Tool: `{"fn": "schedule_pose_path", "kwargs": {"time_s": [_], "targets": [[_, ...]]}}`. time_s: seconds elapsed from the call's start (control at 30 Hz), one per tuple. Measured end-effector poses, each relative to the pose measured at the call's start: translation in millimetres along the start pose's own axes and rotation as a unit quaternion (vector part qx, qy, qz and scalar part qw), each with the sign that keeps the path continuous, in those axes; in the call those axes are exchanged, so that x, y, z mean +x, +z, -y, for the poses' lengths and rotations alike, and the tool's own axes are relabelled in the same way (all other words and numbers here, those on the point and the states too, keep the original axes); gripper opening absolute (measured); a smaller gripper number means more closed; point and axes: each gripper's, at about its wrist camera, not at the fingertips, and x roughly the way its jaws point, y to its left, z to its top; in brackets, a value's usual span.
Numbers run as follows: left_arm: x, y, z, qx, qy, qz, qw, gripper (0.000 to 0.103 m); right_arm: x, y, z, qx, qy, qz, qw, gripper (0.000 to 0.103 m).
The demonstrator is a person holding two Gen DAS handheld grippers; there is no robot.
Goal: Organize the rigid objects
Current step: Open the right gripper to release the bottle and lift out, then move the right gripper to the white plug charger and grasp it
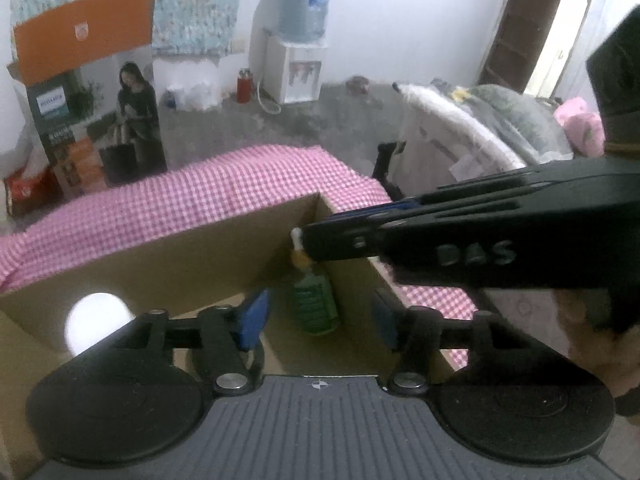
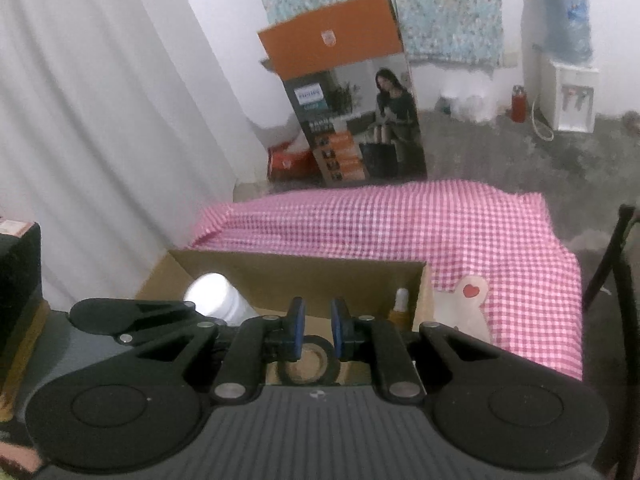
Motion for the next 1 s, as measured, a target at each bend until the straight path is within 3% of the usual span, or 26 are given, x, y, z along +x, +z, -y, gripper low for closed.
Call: {"fn": "schedule_pose_path", "kwargs": {"time_s": [0.33,0.5,0.57,0.63,0.7,0.87,1.0], "targets": [[-73.5,-21.1,5.2,0.004,0.015,0.052,0.9985,0.09,-63.4,-18.2,-31.9,-0.01,-0.006,0.039,0.999,0.017],[-107.1,-42.8,-0.6,-0.005,0.025,0.074,0.9969,0.098,-89.4,-38.1,-47.5,-0.004,-0.006,0.051,0.999,0.02],[-117.2,-52.8,-3.1,-0.009,0.025,0.08,0.9964,0.099,-99.7,-48.7,-53.6,0.0,-0.005,0.055,0.998,0.028],[-127.5,-64.3,-5.9,-0.011,0.026,0.084,0.9961,0.1,-109.7,-60.4,-60.4,0.0,-0.006,0.061,0.998,0.049],[-137.1,-76.0,-8.7,-0.015,0.027,0.085,0.9959,0.101,-122.1,-74.6,-69.0,-0.004,-0.008,0.075,0.997,0.057],[-154.1,-112.3,-17.9,-0.025,0.034,0.079,0.996,0.102,-146.2,-111.9,-88.0,0.004,-0.002,0.098,0.995,0.065],[-158.8,-140.4,-24.2,-0.032,0.051,0.072,0.9956,0.102,-158.4,-143.1,-98.2,0.022,0.002,0.114,0.993,0.066]]}}
